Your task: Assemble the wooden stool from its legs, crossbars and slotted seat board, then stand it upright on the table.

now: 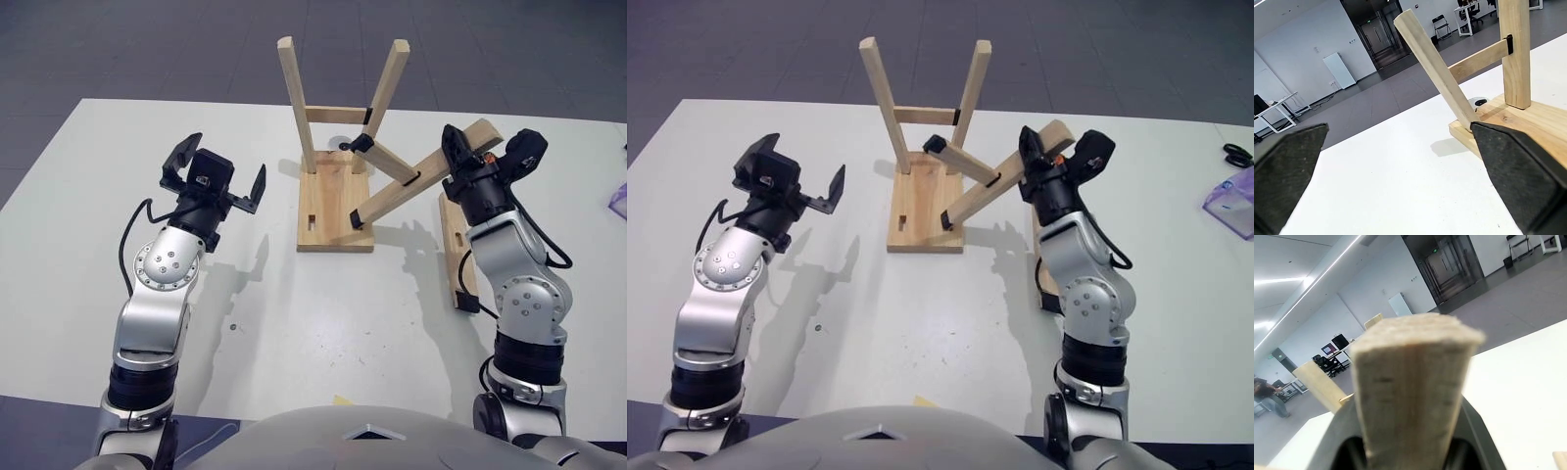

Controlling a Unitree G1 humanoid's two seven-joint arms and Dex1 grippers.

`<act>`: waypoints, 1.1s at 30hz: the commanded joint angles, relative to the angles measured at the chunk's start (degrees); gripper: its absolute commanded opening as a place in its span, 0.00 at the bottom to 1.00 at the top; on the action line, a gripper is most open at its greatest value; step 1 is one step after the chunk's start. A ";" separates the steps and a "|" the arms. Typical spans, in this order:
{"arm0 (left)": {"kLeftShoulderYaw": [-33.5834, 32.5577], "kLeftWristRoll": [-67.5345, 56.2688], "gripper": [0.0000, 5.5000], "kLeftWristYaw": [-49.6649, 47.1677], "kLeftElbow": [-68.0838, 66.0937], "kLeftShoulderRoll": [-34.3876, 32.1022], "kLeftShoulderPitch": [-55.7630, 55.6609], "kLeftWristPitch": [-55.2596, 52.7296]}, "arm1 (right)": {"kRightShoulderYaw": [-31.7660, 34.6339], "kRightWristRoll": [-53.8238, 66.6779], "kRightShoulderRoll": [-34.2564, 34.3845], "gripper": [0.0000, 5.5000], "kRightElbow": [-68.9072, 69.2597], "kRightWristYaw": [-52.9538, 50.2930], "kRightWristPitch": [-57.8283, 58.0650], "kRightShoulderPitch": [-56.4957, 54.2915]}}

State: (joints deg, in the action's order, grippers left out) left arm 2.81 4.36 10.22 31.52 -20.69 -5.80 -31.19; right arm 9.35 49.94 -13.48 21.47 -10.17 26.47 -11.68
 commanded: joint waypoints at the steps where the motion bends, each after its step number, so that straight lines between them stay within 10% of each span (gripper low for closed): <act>1: 1.09 0.58 0.98 -0.20 -0.42 1.24 -0.45 -0.53 | -0.36 -5.83 -1.77 0.19 -3.70 1.61 1.30 0.97; 33: 3.89 4.55 0.98 -2.10 -2.01 5.49 0.55 2.22 | 8.60 -0.44 -6.73 0.19 -14.36 22.96 10.85 -10.61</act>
State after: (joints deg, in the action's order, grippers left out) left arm 6.32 7.87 7.72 30.01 -14.68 -5.10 -29.27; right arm 18.37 50.54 -20.79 6.25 12.32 37.41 -23.30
